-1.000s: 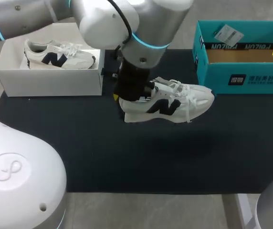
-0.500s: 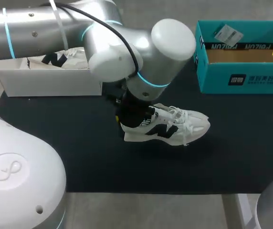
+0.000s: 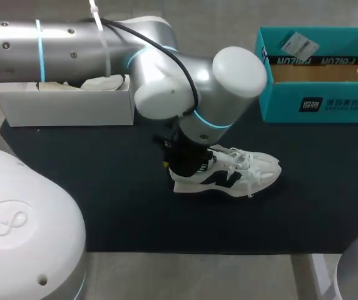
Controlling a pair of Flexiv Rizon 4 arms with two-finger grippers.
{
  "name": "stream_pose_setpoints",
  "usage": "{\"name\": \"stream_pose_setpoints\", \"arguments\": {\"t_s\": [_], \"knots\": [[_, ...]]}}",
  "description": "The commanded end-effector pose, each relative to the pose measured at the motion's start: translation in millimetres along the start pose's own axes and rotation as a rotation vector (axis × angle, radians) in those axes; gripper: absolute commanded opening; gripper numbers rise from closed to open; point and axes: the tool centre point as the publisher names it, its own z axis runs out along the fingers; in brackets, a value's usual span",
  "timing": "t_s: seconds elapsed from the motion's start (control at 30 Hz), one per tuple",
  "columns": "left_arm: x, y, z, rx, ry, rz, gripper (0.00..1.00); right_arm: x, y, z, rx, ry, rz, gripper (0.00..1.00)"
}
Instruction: Take the shoe out of the shoebox, open the shoe tongue, remove and reinsert the insole, then place the shoe into the shoebox
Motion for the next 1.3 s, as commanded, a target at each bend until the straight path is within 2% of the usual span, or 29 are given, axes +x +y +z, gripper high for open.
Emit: {"name": "stream_pose_setpoints", "arguments": {"t_s": [0.03,0.53,0.57,0.6,0.63,0.73,0.97,1.3], "knots": [[-13.1,2,9,0.029,0.001,-0.005,0.00,0.2,0.5,1,0.000,-0.002,0.002,1.00],[-18.8,6,22,0.056,0.017,-0.003,0.00,0.2,0.5,1,0.000,-0.002,0.002,1.00],[-18.6,5,22,0.055,0.018,0.002,0.35,0.2,0.5,1,0.000,-0.002,0.002,1.00],[-18.2,5,22,0.056,0.024,0.005,0.95,0.2,0.5,1,0.000,-0.002,0.002,1.00],[-17.3,4,21,0.059,0.023,0.002,1.00,0.2,0.5,1,0.000,-0.002,0.002,1.00],[-11.1,3,11,0.082,0.019,0.014,1.00,0.2,0.5,1,0.000,-0.002,0.002,1.00],[6.3,10,-31,0.126,-0.020,-0.052,1.00,0.2,0.5,1,0.000,-0.002,0.002,1.00],[41.6,28,-75,0.327,-0.232,-0.175,1.00,0.2,0.5,1,0.000,-0.002,0.002,1.00]]}}
